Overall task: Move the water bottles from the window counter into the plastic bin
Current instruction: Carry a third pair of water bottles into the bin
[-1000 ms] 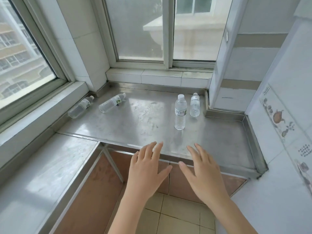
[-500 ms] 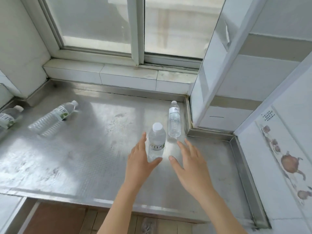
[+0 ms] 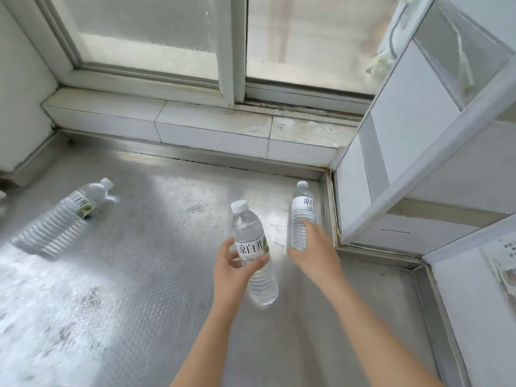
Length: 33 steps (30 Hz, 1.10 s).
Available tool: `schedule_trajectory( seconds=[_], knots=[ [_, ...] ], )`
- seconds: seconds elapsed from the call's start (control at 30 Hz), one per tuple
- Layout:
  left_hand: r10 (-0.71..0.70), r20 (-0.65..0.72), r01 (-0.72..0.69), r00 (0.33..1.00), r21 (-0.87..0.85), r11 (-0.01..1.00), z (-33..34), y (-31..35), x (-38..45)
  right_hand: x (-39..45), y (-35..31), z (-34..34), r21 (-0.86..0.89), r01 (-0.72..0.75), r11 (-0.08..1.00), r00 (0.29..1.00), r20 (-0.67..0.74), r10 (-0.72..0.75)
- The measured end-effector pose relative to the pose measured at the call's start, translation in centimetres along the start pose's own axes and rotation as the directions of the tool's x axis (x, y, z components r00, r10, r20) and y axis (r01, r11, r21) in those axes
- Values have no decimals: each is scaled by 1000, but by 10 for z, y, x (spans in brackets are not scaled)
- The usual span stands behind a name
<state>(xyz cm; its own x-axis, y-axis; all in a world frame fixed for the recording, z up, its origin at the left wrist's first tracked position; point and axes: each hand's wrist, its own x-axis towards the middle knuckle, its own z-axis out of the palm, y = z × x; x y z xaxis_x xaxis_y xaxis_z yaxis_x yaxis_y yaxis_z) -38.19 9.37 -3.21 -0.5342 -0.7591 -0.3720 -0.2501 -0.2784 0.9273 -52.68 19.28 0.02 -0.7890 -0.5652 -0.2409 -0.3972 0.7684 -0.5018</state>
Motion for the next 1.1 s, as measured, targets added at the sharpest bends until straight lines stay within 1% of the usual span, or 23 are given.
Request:
schedule_trajectory(
  seconds=[0.13,0.2,0.3,0.37,0.43,0.5,0.6,0.67,0.77,0.9,0.97,1.1],
  knots=[
    [-73,-93,69,993,-52,996,-7,5,9,56,4,17,6,-132,991,991,-4,132],
    [-105,-124,91,987,-118,989,-9,8,12,77,9,24,58,-179,982,983,-18,180],
    [-161,-163,124,973,-213,969,-9,17,14,96,16,26,222,-276,935,960,11,281],
    [-189,-170,144,967,-248,958,-9,22,15,101,21,24,302,-304,903,949,16,314],
    [-186,-173,140,967,-248,959,-8,27,14,102,24,22,411,-305,859,945,20,326],
    [-168,-181,125,969,-228,966,-6,32,12,98,25,19,539,-311,783,941,59,333],
    [-114,-181,83,977,-171,982,-2,40,5,84,21,7,691,-302,657,947,140,289],
    [-79,-171,58,982,-126,990,2,46,-1,70,17,-4,751,-300,588,951,190,244],
    [-59,-160,43,985,-101,994,7,56,-14,46,13,-25,794,-262,548,965,211,155],
    [-25,-126,14,992,-91,996,15,75,-42,8,9,-60,835,-182,518,982,186,46],
    [9,-117,-21,993,-107,994,18,85,-57,-13,8,-79,855,-121,504,990,140,0],
    [84,-86,-95,993,-140,986,21,106,-83,-57,8,-108,876,-23,482,999,36,-19]
  ],
)
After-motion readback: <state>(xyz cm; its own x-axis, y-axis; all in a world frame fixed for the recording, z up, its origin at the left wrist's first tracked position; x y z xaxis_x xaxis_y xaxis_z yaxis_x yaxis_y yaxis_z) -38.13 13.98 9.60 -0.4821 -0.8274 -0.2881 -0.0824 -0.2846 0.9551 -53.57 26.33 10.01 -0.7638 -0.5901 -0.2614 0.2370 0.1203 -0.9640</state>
